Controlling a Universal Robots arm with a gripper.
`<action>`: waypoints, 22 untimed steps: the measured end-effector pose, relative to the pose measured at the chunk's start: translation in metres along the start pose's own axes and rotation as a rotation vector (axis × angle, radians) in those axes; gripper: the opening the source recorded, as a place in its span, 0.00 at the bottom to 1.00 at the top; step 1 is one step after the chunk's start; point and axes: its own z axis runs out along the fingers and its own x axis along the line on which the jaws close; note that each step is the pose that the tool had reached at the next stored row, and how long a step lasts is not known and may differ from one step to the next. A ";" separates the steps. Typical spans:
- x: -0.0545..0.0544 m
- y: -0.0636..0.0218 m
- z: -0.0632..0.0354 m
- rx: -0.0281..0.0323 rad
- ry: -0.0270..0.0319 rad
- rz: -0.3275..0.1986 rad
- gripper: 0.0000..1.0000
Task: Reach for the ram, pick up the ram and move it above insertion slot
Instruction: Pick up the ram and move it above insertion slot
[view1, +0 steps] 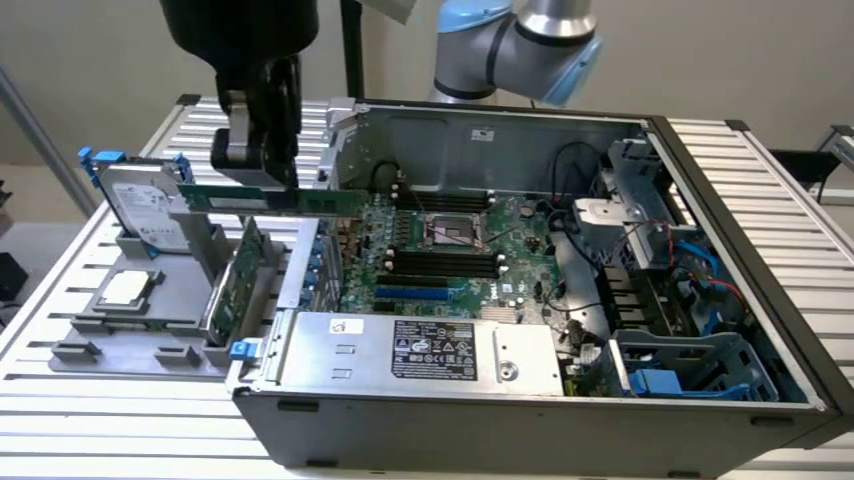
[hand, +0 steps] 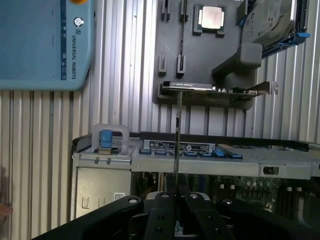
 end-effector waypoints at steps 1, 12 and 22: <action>0.000 -0.0045 -0.0002 0.0001 -0.0015 0.000 0.14; 0.002 -0.0546 -0.0017 0.0006 -0.0183 -0.001 0.14; -0.017 -0.0873 0.0018 0.0010 -0.0187 -0.001 0.14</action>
